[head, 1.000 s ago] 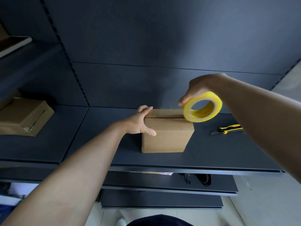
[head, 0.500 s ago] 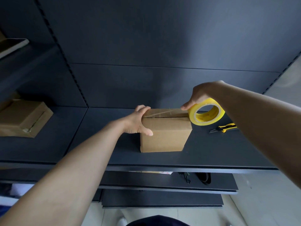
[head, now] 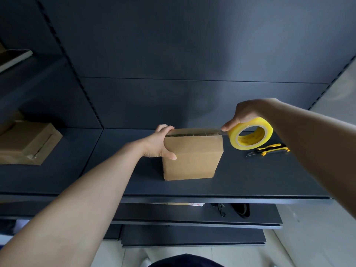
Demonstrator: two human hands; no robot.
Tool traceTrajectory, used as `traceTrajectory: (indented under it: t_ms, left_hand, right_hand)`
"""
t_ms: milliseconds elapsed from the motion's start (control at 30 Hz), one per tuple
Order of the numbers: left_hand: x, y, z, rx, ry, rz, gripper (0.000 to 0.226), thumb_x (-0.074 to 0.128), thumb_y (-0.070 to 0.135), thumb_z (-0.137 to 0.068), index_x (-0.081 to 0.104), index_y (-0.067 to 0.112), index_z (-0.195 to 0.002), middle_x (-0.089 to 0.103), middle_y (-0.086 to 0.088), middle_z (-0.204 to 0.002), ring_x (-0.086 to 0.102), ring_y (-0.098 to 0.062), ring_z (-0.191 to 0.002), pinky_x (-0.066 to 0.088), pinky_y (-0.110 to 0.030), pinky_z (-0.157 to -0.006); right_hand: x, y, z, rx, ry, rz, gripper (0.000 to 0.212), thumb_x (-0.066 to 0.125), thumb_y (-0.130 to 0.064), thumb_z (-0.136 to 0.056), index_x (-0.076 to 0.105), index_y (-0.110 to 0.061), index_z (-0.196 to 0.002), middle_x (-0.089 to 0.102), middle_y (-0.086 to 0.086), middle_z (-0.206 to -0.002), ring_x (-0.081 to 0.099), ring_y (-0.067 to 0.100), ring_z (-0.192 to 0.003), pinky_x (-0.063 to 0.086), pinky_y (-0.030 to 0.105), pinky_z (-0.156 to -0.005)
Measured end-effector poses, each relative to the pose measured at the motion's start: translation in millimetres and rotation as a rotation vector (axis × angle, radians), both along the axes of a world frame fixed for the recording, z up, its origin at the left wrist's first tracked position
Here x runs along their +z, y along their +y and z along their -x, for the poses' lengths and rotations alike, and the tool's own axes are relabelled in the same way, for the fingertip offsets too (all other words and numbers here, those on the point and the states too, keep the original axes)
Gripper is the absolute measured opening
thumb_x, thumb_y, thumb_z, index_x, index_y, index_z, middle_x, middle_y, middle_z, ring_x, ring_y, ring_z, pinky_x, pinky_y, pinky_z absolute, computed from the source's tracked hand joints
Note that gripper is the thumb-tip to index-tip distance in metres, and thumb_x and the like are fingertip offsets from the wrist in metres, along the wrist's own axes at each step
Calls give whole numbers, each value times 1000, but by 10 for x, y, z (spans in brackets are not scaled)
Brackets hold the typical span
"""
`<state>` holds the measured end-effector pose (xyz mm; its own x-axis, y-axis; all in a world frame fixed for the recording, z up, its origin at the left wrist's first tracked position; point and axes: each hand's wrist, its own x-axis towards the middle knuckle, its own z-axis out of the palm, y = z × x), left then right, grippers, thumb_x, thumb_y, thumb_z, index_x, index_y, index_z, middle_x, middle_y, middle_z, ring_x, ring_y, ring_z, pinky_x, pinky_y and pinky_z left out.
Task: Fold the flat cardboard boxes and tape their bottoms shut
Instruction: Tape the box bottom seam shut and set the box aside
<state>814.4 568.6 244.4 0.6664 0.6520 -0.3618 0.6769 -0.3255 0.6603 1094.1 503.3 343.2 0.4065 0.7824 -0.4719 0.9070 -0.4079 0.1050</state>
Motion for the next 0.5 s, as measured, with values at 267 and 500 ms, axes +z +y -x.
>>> traceTrajectory:
  t_ms: [267,500]
  left_hand:
    - [29,-69,5,61,-68,51,100,80,22,-70,15,45,-144,13,13,-148,30,-18,-131,34,-30,-96]
    - [118,-48,-52,88,-236,81,35,74,30,-82,58,32,-113,40,6,-131,38,-15,-122,33,-29,-97]
  right_hand:
    - [70,8,6,1,11,-54,67,69,-82,-50,61,-21,-76,62,3,-82,62,26,-83,51,39,-83]
    - [29,-14,20,-2,37,-73,63,69,-79,-55,60,-20,-76,60,3,-80,60,25,-82,49,38,-80]
